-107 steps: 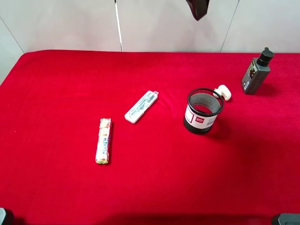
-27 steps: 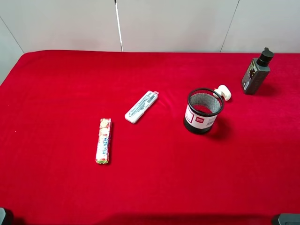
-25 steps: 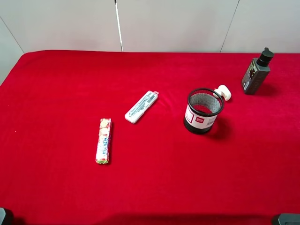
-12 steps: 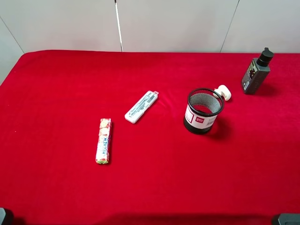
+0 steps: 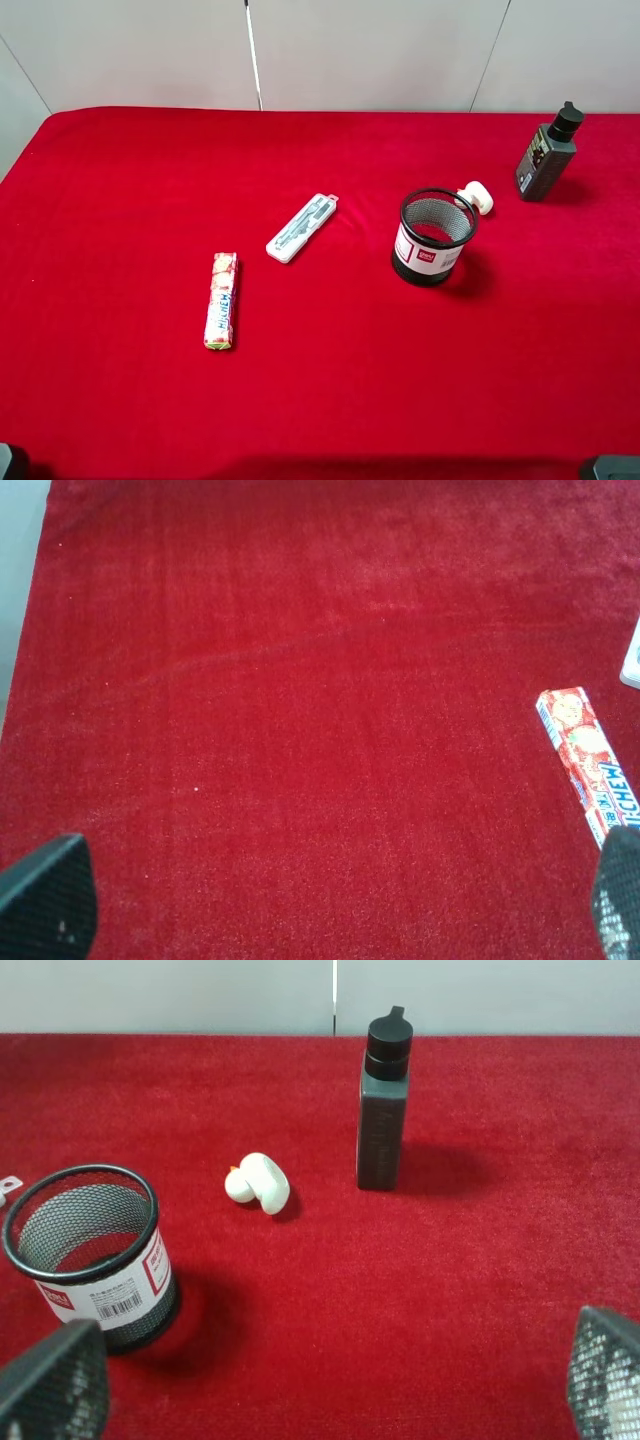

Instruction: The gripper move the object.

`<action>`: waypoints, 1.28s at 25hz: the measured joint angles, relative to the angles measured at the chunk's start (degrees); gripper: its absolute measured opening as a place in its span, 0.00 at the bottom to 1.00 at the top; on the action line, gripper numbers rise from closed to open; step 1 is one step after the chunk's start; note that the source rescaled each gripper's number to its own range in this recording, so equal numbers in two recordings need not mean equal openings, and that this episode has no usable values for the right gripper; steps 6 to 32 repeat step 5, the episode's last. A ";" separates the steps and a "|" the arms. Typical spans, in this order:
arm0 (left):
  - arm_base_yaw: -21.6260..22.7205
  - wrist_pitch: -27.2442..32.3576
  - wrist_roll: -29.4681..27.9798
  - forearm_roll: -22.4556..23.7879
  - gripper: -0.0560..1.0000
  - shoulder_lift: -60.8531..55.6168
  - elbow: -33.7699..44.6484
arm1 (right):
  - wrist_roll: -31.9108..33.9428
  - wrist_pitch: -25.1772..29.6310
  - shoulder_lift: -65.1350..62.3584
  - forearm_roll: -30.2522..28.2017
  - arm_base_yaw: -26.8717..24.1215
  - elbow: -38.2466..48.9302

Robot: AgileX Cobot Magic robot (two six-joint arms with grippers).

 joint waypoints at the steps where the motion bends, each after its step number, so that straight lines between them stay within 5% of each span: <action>1: 0.00 0.00 0.00 0.00 1.00 0.00 0.00 | 0.00 0.05 0.00 0.00 0.00 0.00; 32: 0.00 0.00 0.00 0.00 1.00 0.00 0.00 | 0.00 0.05 0.00 0.00 0.00 0.00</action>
